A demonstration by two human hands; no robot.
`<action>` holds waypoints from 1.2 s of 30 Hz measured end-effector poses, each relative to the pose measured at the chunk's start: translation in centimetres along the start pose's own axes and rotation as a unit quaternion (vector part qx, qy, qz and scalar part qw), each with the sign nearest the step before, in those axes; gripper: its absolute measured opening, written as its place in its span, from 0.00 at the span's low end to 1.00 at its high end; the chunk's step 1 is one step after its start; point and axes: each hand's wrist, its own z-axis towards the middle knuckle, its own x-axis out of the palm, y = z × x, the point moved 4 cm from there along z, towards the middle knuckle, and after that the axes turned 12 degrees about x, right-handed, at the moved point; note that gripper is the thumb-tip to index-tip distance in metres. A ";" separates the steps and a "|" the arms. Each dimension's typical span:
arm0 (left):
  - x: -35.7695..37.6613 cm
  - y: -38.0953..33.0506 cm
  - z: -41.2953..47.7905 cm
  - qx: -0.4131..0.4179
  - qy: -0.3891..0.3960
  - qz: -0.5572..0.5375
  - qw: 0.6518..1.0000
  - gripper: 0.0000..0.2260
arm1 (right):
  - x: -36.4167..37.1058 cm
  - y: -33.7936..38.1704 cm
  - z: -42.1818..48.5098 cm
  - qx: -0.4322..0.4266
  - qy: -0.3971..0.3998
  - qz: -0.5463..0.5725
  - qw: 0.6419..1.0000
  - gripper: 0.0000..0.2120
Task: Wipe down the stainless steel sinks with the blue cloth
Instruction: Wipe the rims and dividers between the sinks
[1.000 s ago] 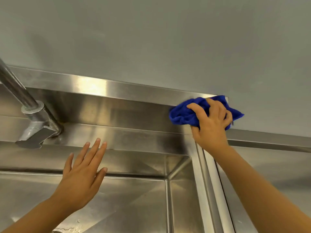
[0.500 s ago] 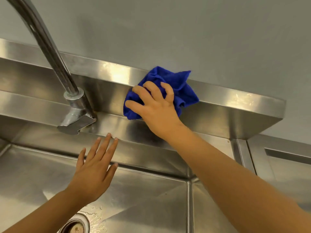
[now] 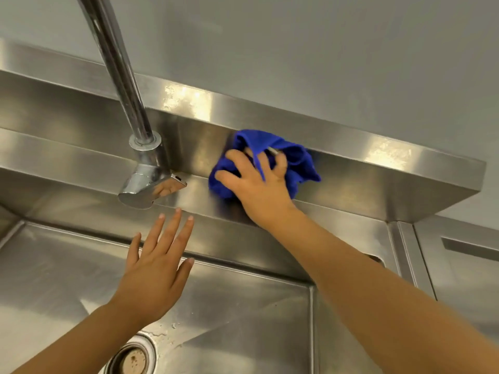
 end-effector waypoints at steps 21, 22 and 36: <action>0.0 -4.5 3.7 0.058 0.004 0.006 0.998 0.27 | -2.2 -17.5 -13.4 0.153 0.105 -0.043 0.982 0.24; 0.1 -4.8 3.7 0.058 0.005 0.003 0.998 0.28 | -2.7 -19.4 -15.0 0.173 0.114 -0.051 0.977 0.25; 0.8 -8.2 -1.3 0.050 0.068 0.052 0.995 0.27 | -7.3 -13.6 -20.9 0.314 0.233 0.095 0.915 0.30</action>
